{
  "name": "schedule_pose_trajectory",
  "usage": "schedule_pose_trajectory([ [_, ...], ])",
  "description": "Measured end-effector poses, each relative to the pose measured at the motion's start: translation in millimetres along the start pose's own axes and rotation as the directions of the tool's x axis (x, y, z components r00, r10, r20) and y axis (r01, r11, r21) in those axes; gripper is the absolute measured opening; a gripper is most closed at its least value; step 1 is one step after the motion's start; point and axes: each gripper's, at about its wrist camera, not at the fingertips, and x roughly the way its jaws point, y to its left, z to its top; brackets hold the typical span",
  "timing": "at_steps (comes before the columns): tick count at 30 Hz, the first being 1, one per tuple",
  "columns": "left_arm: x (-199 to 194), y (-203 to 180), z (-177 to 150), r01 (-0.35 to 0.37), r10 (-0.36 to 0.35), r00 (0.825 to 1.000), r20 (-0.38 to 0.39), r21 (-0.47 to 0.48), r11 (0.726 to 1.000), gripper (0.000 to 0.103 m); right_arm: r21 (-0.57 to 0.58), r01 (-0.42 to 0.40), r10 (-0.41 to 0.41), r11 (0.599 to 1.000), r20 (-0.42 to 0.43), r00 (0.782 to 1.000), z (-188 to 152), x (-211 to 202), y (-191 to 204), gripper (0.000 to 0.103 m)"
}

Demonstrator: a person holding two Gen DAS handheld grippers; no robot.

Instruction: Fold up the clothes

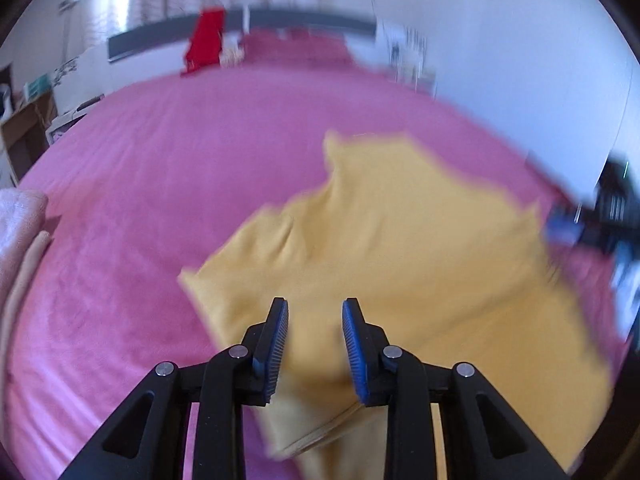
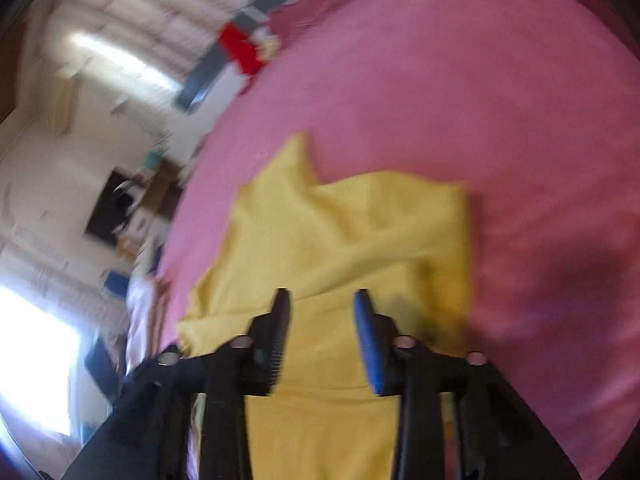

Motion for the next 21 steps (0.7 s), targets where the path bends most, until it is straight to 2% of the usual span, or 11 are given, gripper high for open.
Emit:
schedule_pose_trajectory([
  [3, 6.7, -18.0, 6.3, 0.058, -0.057, 0.997, 0.044, -0.032, 0.998, 0.028, -0.136, -0.064, 0.049, 0.989, -0.113, 0.992, -17.0, 34.1, 49.9, 0.05],
  [5, 36.8, -35.6, -1.7, 0.017, -0.014, 0.998, -0.067, 0.043, 0.999, 0.028, -0.175, -0.021, -0.011, 0.984, -0.179, 0.984, -31.0, 57.4, 56.1, 0.05],
  [7, 46.7, -47.5, -14.3, -0.045, 0.057, 0.995, -0.079, 0.142, 0.989, 0.028, -0.212, 0.015, -0.066, 0.977, -0.238, 0.969, -43.7, 78.7, 60.2, 0.049],
  [9, 39.0, -49.6, -17.4, -0.043, 0.056, 0.996, -0.072, 0.18, 0.983, 0.028, -0.178, 0.0, -0.042, 0.984, -0.236, 0.971, -41.4, 74.9, 39.5, 0.032],
  [11, 26.6, -40.8, -7.6, 0.009, 0.006, 0.995, -0.097, 0.152, 0.988, 0.028, -0.079, -0.009, -0.007, 0.997, -0.199, 0.98, -34.1, 52.8, 16.4, 0.029],
  [13, 12.6, -29.3, 9.7, 0.053, -0.048, 0.998, -0.048, 0.104, 0.993, 0.028, -0.021, -0.014, 0.011, 1.0, -0.143, 0.99, -24.7, 27.5, 1.2, 0.034],
  [15, 8.5, -13.9, 41.8, 0.103, -0.104, 0.995, 0.004, 0.038, 0.994, 0.028, -0.064, -0.04, 0.033, 0.997, -0.112, 0.993, -1.7, 15.7, 7.9, 0.042],
  [16, 15.4, -8.0, 57.2, 0.129, -0.129, 0.992, -0.002, 0.008, 0.992, 0.028, -0.101, -0.05, 0.04, 0.994, -0.102, 0.994, 12.2, 12.9, 14.1, 0.046],
  [18, 33.3, 1.2, 86.8, 0.172, -0.173, 0.985, -0.011, -0.038, 0.984, 0.028, -0.16, -0.056, 0.043, 0.985, -0.08, 0.996, 45.7, 17.2, 26.5, 0.074],
  [19, 47.5, 4.0, 100.6, 0.189, -0.19, 0.981, -0.021, -0.048, 0.981, 0.028, -0.161, -0.07, 0.059, 0.985, -0.073, 0.996, 64.8, 21.4, 30.5, 0.079],
  [21, 74.5, 8.8, 123.4, 0.204, -0.207, 0.977, -0.054, -0.05, 0.978, 0.028, -0.143, -0.098, 0.089, 0.985, -0.068, 0.994, 102.6, 34.2, 32.8, 0.08],
])
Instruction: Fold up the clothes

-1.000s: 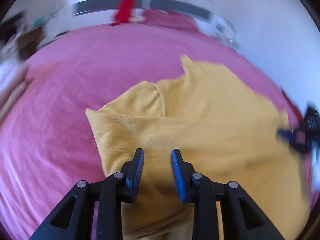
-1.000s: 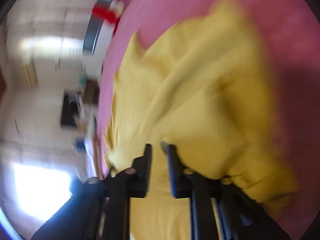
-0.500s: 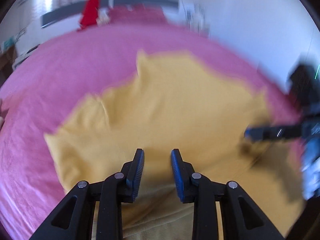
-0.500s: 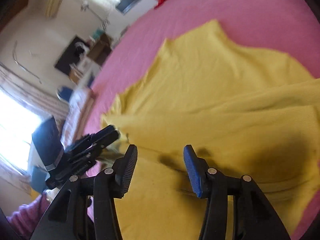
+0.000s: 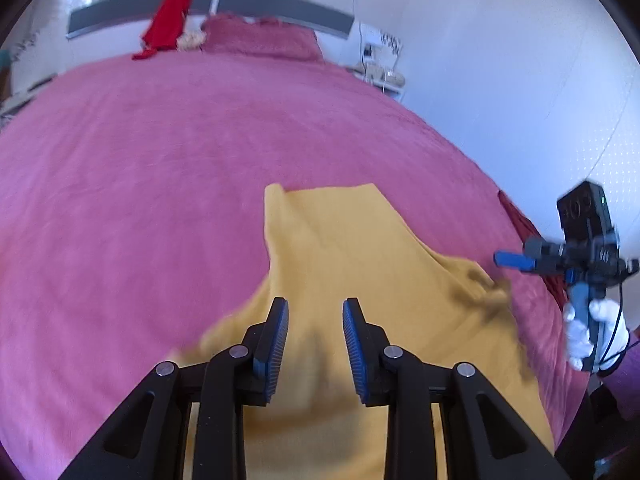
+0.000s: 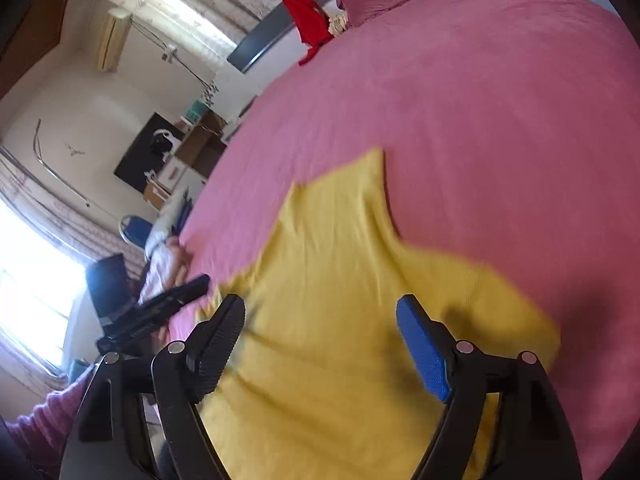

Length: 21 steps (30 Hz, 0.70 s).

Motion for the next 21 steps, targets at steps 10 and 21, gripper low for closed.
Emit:
schedule_pose_trajectory([
  [10, 97.8, 44.4, 53.5, 0.068, -0.09, 0.985, -0.146, -0.146, 0.987, 0.028, 0.124, 0.025, -0.003, 0.992, -0.178, 0.984, 86.5, 101.2, -63.3, 0.08],
  [21, 131.5, 59.7, 68.5, 0.23, -0.262, 0.955, -0.14, -0.214, 0.95, 0.028, 0.111, -0.233, 0.255, 0.966, -0.262, 0.931, 105.0, 166.8, -44.9, 0.083],
])
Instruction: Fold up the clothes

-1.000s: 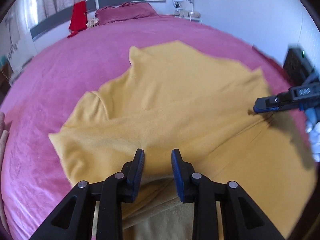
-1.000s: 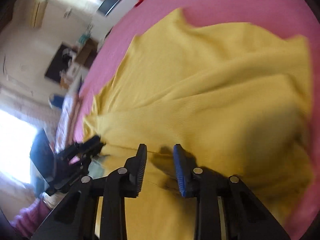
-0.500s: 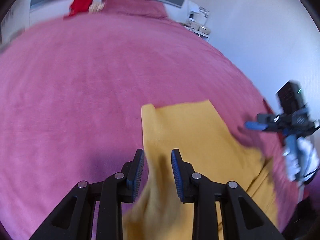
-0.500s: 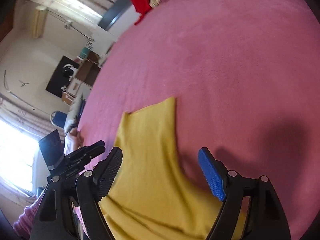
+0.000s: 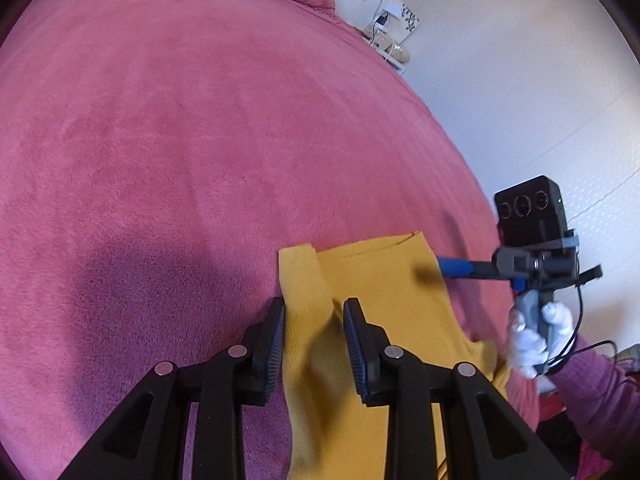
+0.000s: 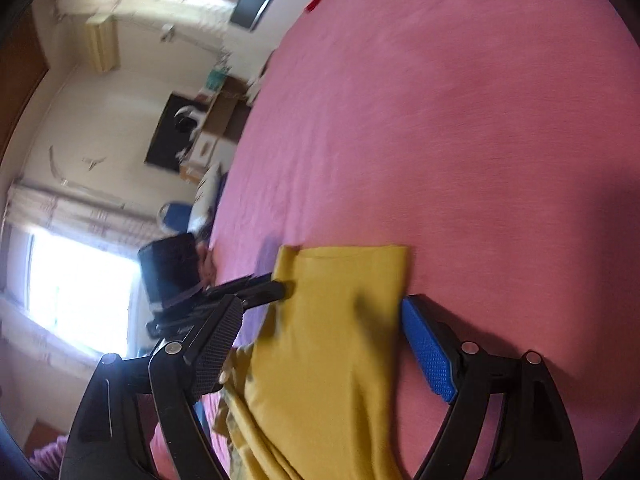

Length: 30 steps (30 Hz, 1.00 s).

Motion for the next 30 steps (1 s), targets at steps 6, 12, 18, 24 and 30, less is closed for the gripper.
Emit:
schedule_pose_trajectory([
  [6, -0.8, 0.0, -1.8, 0.004, -0.004, 1.0, 0.007, 0.03, 1.0, 0.029, -0.051, 0.096, -0.097, 0.994, -0.025, 0.995, -7.4, 18.5, 15.8, 0.083],
  [12, -0.2, -3.7, 0.8, -0.015, 0.014, 1.0, 0.012, 0.051, 0.999, 0.028, 0.014, 0.115, -0.115, 0.993, 0.015, 0.993, -14.3, 10.8, 8.4, 0.028],
  [18, 3.7, -14.3, 10.0, -0.115, 0.116, 0.993, -0.01, 0.082, 0.99, 0.008, 0.15, 0.064, -0.065, 0.987, 0.001, 0.998, -20.2, 7.0, -19.3, 0.008],
  [24, -28.8, -22.5, 5.9, 0.053, -0.055, 0.998, 0.04, 0.035, 0.998, 0.007, 0.111, 0.033, -0.037, 0.993, 0.029, 0.999, -26.1, -10.1, 4.5, 0.008],
  [30, -76.9, -64.3, -40.3, 0.135, -0.145, 0.987, 0.072, 0.131, 0.982, 0.007, -0.002, 0.023, -0.023, 1.0, 0.015, 1.0, -69.0, -49.5, 56.9, 0.008],
])
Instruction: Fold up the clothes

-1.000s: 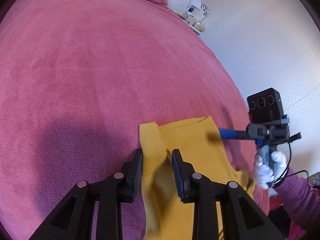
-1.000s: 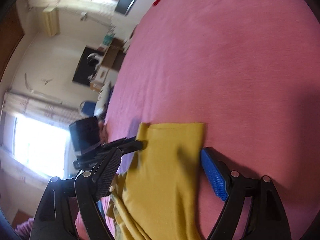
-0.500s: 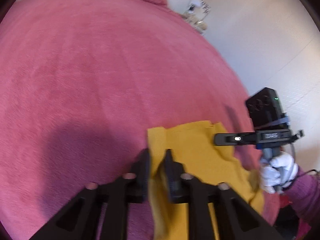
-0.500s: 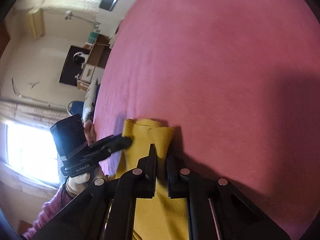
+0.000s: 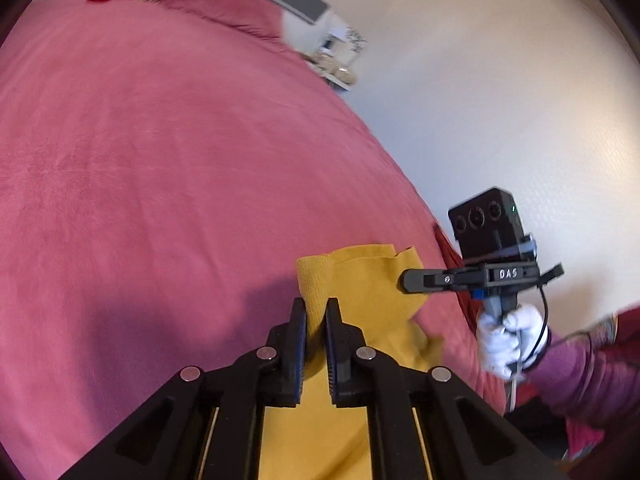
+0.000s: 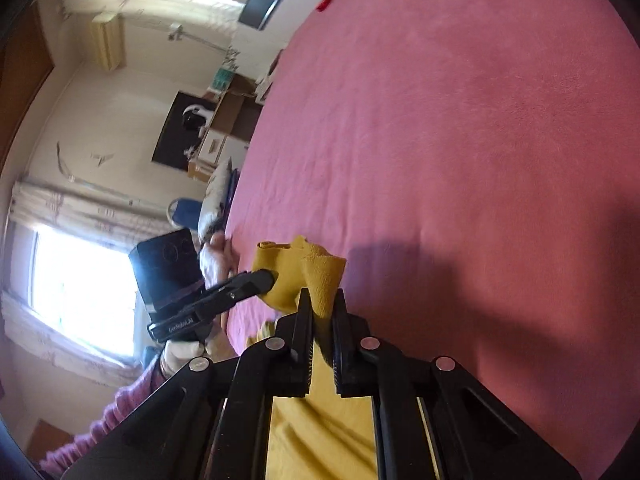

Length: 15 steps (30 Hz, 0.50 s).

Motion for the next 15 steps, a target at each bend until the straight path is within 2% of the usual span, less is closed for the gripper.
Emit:
schedule_pose_trajectory([
  [3, -22.9, -24.9, -35.1, -0.007, 0.005, 1.0, 0.025, 0.065, 0.998, 0.008, -0.063, 0.026, -0.027, 0.998, -0.015, 1.0, -44.7, -20.0, 18.9, 0.008],
  [5, -35.0, -42.8, -72.3, 0.004, -0.01, 0.998, 0.063, 0.102, 0.995, 0.008, -0.09, 0.045, -0.047, 0.995, -0.015, 0.999, -81.3, -29.1, 24.3, 0.008],
  [8, -31.9, -59.9, -125.1, -0.02, 0.009, 0.996, 0.088, 0.128, 0.992, 0.008, -0.083, 0.066, -0.067, 0.994, -0.001, 0.998, -136.0, -32.6, 19.7, 0.008],
  [10, -28.4, -65.8, -156.1, -0.069, 0.057, 0.994, 0.092, 0.132, 0.989, 0.008, -0.064, 0.099, -0.098, 0.993, 0.02, 0.995, -166.0, -27.8, 10.2, 0.008],
  [13, -20.3, -70.7, -179.9, -0.182, 0.169, 0.981, 0.095, 0.156, 0.971, 0.01, -0.043, 0.129, -0.125, 0.991, 0.089, 0.988, -192.1, -26.2, 1.7, 0.013],
  [15, -20.4, -70.5, -195.3, -0.213, 0.203, 0.976, 0.081, 0.144, 0.966, 0.012, -0.038, 0.169, -0.165, 0.985, 0.098, 0.981, -199.9, -22.0, 0.1, 0.028],
])
